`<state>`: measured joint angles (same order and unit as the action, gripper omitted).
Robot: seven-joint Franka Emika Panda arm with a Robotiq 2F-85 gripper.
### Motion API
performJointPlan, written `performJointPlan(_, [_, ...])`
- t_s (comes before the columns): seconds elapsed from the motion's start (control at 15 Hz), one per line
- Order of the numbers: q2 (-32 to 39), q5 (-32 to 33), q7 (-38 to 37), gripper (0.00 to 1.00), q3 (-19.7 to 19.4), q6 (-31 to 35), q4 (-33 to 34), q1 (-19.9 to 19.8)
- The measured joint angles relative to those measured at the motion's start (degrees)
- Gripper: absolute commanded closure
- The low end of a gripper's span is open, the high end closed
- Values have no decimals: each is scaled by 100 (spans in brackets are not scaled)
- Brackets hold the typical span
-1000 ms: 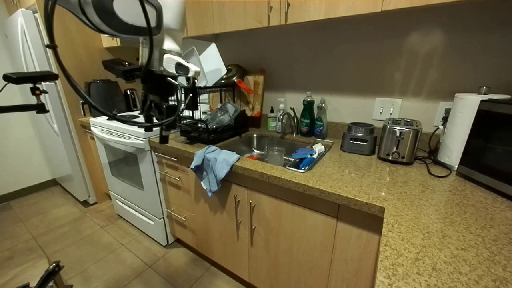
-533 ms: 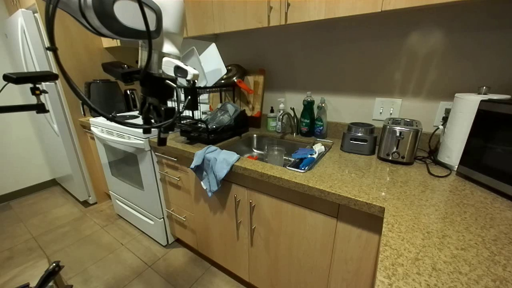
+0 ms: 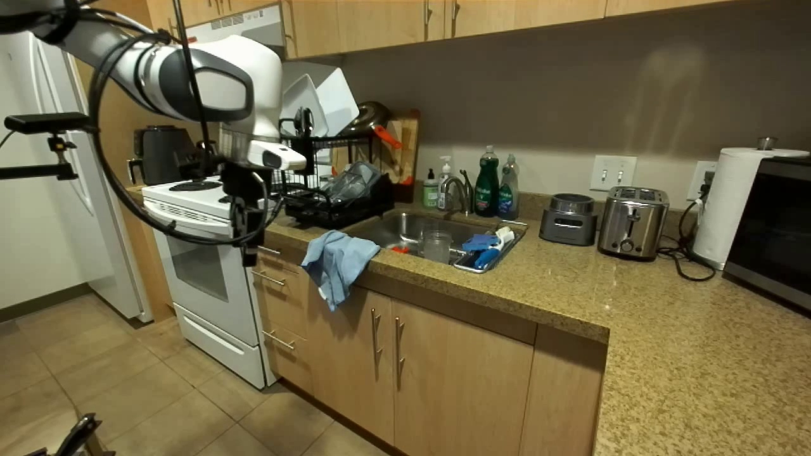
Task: Open the drawer on the right.
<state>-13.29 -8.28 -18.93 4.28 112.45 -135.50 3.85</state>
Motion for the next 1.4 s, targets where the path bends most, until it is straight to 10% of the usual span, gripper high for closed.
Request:
performJointPlan(0.53, [1003,1771,-1395,0,-44,751,240,-327])
performJointPlan(1.4, [3409,4885,-2086,0,-1022,-10,2345,-311])
